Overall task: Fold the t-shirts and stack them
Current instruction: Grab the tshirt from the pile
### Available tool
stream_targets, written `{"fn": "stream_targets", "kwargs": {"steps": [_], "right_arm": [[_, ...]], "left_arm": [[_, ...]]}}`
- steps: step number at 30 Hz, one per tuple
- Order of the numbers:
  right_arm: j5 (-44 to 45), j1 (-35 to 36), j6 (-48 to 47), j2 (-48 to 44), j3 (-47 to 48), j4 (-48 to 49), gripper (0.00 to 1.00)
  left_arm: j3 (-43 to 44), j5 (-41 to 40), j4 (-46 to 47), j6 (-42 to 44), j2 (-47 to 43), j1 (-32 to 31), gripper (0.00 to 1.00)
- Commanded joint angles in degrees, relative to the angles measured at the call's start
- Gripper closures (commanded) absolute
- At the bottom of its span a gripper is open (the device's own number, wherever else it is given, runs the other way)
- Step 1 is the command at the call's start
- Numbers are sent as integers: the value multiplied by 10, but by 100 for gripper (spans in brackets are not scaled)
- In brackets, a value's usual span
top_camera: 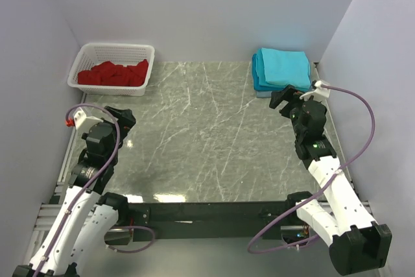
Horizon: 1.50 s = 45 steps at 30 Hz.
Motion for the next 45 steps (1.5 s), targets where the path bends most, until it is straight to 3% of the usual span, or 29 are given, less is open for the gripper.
{"fn": "stream_targets", "kwargs": {"steps": [1,9,13,21,25,27,31,35,42,45], "right_arm": [[-1,1,8,-1,17,32,7],[5,2,12,26,38,26,7],[-10,1,12,56,52,39,6],[-9,2,1,141,131,-16,6],[-39,2,0,173,133,-12,6],[-39,2,-4,189,140,-22,6],[-24,0,-12,209,157,-49,6],[-27,0,-12,224,153,-41,6],[-39,1,-4,271,179,-64,6],[-41,0,0,275,178,-62,6]], "left_arm": [[25,-30,22,16,23,-1,1],[117,-45,90,64,189,7,0],[196,19,128,103,307,60,0],[492,174,81,150,639,209,1],[635,213,56,182,786,239,1],[767,222,27,204,878,248,1],[932,204,-47,244,1022,249,1],[970,203,-54,276,1111,248,3],[970,202,-81,282,1162,247,8],[978,205,-90,286,1178,247,19]]}}
